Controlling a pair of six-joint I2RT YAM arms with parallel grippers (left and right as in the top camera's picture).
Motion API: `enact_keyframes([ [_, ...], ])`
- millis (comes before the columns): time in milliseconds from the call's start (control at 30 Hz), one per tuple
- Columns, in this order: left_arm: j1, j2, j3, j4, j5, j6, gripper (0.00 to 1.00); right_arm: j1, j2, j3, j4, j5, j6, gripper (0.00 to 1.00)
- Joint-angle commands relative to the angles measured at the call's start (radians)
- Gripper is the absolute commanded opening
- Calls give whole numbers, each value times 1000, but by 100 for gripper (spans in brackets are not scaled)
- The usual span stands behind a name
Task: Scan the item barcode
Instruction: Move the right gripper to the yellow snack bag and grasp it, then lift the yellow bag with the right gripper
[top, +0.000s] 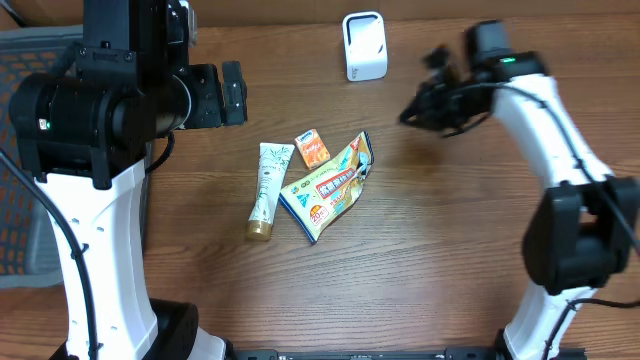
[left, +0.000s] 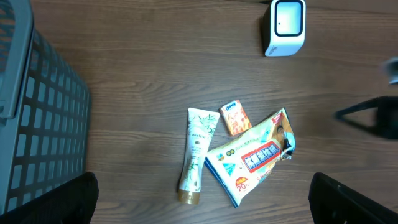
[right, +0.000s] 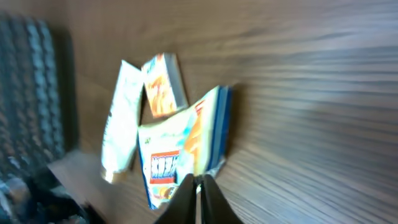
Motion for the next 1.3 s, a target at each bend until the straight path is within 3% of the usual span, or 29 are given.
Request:
enact_keyframes([
  [0,0,3,8,2,9,5,100,92,50,-5,10,72,-17,4],
  [233,0,3,8,1,9,5,100,265,125,-6,31,85,-13,4],
  [567,0,3,8,2,9,5,100,278,160,-6,-53,510,66,4],
  [1000,0,3,8,2,9,5,100,252,159,8,-167,464,66,4],
  [1267,0,3,8,2,9,5,100,207,159,267,-416,452,66,4],
])
